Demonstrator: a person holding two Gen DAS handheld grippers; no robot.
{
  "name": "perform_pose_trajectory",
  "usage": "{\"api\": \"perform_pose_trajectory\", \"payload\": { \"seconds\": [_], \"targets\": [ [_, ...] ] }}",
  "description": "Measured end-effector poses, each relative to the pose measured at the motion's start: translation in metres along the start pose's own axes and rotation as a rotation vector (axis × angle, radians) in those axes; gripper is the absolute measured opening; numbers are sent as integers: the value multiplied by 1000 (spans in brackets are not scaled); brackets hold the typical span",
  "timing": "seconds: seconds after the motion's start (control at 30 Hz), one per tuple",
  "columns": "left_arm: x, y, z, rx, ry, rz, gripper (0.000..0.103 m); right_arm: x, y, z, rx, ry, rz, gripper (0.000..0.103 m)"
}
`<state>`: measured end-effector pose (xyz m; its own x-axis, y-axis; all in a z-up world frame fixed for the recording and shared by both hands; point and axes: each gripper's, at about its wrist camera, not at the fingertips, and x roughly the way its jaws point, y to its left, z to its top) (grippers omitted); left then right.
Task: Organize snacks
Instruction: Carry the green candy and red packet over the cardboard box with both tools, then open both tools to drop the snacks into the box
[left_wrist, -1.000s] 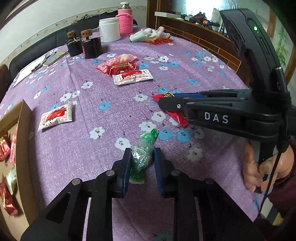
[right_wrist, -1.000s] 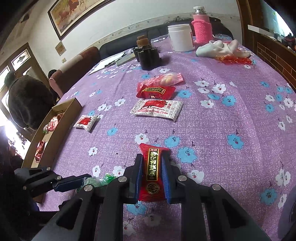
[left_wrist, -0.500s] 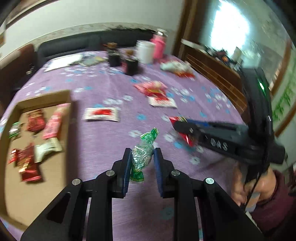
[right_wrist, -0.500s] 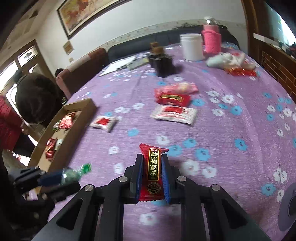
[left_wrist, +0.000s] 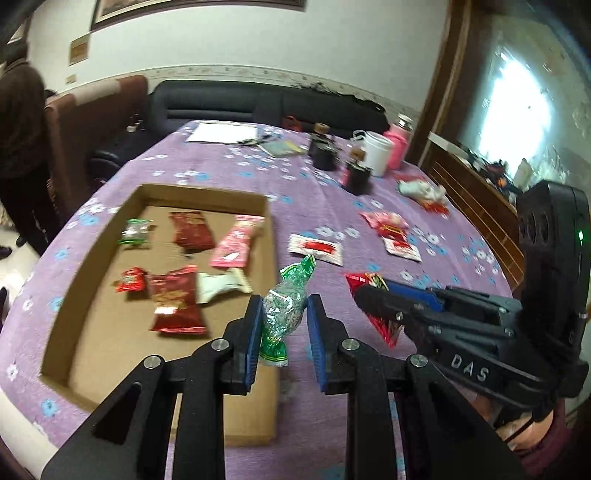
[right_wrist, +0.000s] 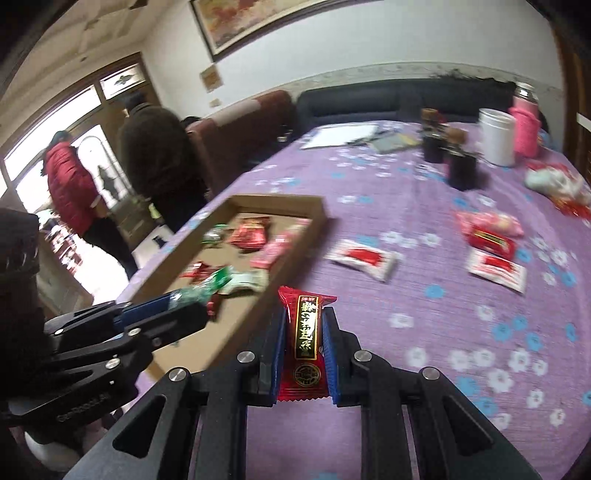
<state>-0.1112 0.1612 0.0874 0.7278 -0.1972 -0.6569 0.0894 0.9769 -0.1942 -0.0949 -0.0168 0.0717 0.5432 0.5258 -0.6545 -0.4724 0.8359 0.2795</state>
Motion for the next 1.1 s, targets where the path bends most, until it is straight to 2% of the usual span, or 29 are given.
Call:
{"api": "perform_pose_trajectory", "payload": {
  "seconds": [0.27,0.53,0.73,0.87,0.93,1.1],
  "targets": [
    [-16,68,1,-136,-39,96,21,24,49,8,-73,39,51,19],
    [-4,129,0,-175,-15,252,21,58,84,21,-102,90,82,18],
    [24,152,2,-189,55,270,21,96,102,28,-100,168,95,18],
    [36,158,2,-201,85,265,21,117,119,23,-125,221,141,18],
    [39,160,3,-213,93,257,22,126,127,19,-142,249,161,18],
    [35,161,3,-231,83,237,22,152,135,14,-158,298,146,18]
  ]
}}
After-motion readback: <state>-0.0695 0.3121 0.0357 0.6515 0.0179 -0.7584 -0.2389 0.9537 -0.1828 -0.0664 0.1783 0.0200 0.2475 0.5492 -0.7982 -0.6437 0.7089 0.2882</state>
